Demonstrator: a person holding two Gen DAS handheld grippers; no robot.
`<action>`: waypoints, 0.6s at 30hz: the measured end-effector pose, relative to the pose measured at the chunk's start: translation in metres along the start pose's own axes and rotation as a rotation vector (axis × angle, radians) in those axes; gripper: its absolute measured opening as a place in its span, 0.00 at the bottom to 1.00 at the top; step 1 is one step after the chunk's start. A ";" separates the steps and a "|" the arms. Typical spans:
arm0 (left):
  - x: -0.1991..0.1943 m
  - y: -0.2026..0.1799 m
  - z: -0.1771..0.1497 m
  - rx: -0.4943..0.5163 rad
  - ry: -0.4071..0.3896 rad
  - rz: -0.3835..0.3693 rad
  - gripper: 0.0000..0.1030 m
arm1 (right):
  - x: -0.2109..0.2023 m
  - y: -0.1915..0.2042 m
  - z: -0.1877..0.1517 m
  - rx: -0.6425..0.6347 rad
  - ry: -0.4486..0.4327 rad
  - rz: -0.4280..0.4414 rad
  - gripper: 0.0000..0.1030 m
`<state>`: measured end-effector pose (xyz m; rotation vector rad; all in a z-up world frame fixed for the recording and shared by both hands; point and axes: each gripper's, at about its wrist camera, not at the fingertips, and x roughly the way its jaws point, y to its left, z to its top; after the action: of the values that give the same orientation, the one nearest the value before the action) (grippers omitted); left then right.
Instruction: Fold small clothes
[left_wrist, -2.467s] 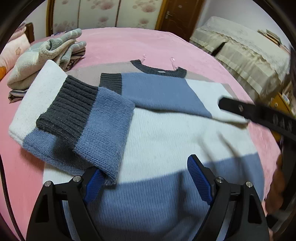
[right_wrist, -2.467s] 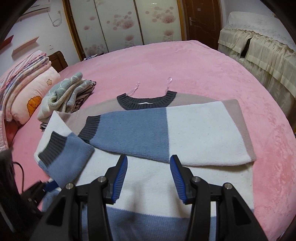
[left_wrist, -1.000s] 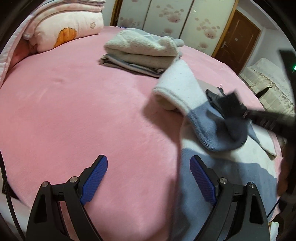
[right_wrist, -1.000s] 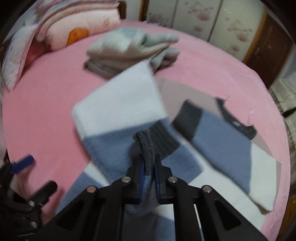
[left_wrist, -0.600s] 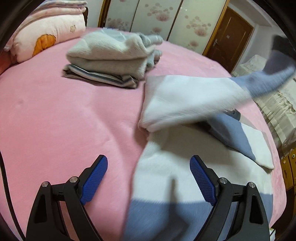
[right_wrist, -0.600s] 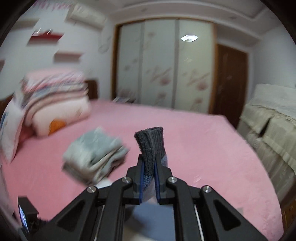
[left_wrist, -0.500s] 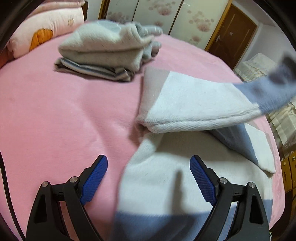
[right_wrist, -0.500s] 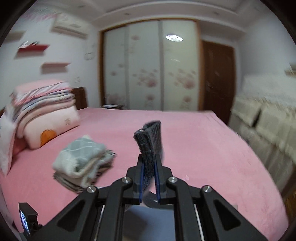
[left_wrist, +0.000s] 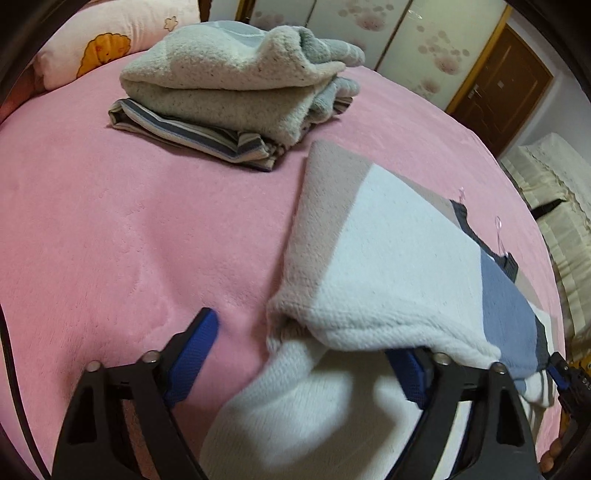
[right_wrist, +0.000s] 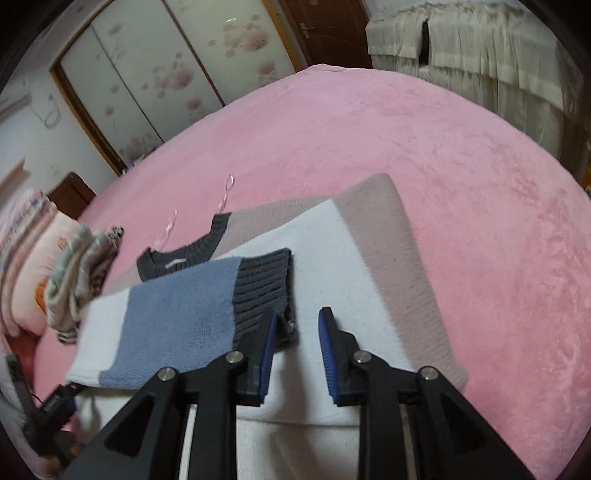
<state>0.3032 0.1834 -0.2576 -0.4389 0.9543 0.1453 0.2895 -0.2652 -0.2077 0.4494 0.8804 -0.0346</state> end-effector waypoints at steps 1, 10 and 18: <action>0.001 0.001 0.000 -0.010 -0.001 0.000 0.73 | 0.003 0.001 0.003 0.009 0.008 0.014 0.26; -0.003 -0.006 0.002 0.037 -0.015 0.009 0.22 | 0.016 0.020 -0.004 -0.076 0.023 -0.001 0.13; -0.011 0.008 -0.004 0.015 -0.001 0.018 0.43 | 0.020 0.015 -0.005 -0.100 0.062 -0.066 0.17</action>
<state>0.2914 0.1901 -0.2529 -0.4163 0.9577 0.1547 0.3014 -0.2465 -0.2199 0.3295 0.9531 -0.0368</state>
